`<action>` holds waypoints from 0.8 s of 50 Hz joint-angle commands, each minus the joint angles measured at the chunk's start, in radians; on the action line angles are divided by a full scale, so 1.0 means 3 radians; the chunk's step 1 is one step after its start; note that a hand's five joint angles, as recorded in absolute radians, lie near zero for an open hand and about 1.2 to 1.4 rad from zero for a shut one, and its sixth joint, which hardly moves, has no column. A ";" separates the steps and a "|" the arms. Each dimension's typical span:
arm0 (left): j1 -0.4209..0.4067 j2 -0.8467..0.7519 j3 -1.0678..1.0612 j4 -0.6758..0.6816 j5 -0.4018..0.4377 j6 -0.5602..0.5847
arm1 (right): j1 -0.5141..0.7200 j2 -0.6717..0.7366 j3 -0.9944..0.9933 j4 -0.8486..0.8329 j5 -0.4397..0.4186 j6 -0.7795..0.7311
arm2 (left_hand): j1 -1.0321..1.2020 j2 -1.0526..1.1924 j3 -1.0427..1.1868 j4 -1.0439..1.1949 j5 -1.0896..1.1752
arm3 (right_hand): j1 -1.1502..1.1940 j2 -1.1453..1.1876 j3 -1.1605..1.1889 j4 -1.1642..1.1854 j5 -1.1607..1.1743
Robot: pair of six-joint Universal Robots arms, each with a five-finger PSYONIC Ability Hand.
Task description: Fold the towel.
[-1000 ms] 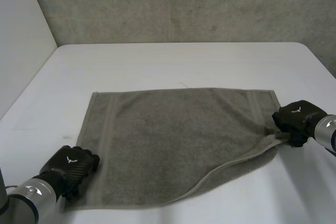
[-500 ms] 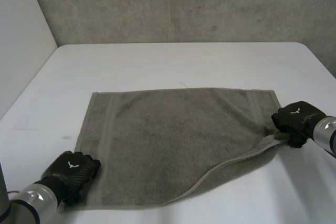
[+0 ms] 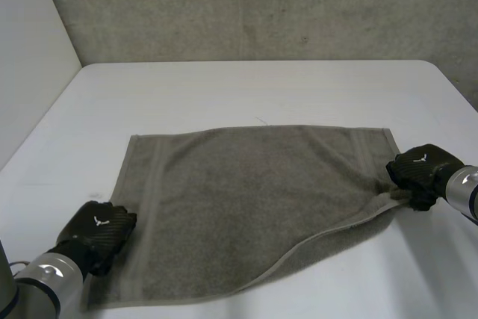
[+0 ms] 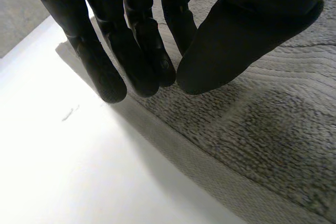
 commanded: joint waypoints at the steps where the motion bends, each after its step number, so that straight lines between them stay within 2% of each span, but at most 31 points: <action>1: -0.0020 0.0044 0.0067 -0.0049 -0.0014 -0.0020 | 0.0000 -0.0001 -0.0001 0.0000 0.0004 0.0004 | 0.0722 0.0610 0.0615 0.0614 0.0647 | 0.1195 0.0747 0.0697 0.0650 0.1173; 3: -0.0036 0.0080 0.0057 -0.0106 -0.0009 -0.0025 | 0.0000 -0.0001 0.0004 0.0000 0.0004 0.0004 | 0.0722 0.0610 0.0615 0.0614 0.0647 | 0.1195 0.0747 0.0697 0.0650 0.1173; 4: -0.0046 0.0145 0.0037 -0.0212 -0.0009 -0.0030 | -0.0005 -0.0001 0.0004 0.0000 -0.0001 0.0004 | 0.0356 0.0243 0.0248 0.0247 0.0280 | 0.1195 0.0747 0.0697 0.0650 0.1173; 5: -0.0046 0.0146 0.0036 -0.0213 -0.0009 -0.0031 | -0.0010 -0.0001 0.0004 0.0000 -0.0001 0.0004 | 0.0352 0.0240 0.0244 0.0243 0.0276 | 0.1195 0.0747 0.0697 0.0650 0.1173; 7: -0.0077 0.0314 0.0001 -0.0539 0.0017 -0.0031 | -0.0011 -0.0001 0.0010 0.0000 -0.0001 0.0004 | -0.1061 -0.1174 -0.1169 -0.1170 -0.1137 | 0.1195 0.0747 0.0697 0.0650 0.1173; 9: -0.0087 0.0401 -0.0035 -0.0652 0.0027 -0.0031 | -0.0016 -0.0001 0.0015 0.0000 -0.0001 -0.0001 | -0.1271 -0.1383 -0.1378 -0.1379 -0.1346 | 0.1195 0.0747 0.0697 0.0650 0.1173; 15: -0.0077 0.0627 -0.0168 -0.0658 0.0211 0.0010 | -0.0005 -0.0037 0.0020 0.0000 -0.0001 -0.0006 | -0.1321 -0.1434 -0.1429 -0.1430 -0.1397 | 0.1195 0.0747 0.0697 0.0650 0.1173; 21: -0.0056 0.0622 -0.0234 -0.0612 0.0369 0.0010 | 0.0000 -0.0037 0.0040 0.0000 -0.0001 -0.0006 | -0.1566 -0.1678 -0.1674 -0.1675 -0.1642 | 0.1195 0.0747 0.0697 0.0650 0.1173; 33: -0.0092 0.0535 -0.0332 -0.0219 0.0390 0.0010 | -0.0005 -0.0042 0.0050 0.0000 -0.0001 -0.0006 | -0.1703 -0.1816 -0.1811 -0.1812 -0.1779 | 0.1195 0.0747 0.0697 0.0650 0.1173; 40: -0.0102 0.0438 -0.0332 -0.0198 0.0395 0.0010 | -0.0005 -0.0042 0.0056 0.0000 -0.0001 -0.0006 | -0.1645 -0.1757 -0.1752 -0.1753 -0.1720 | 0.1195 0.0747 0.0697 0.0650 0.1173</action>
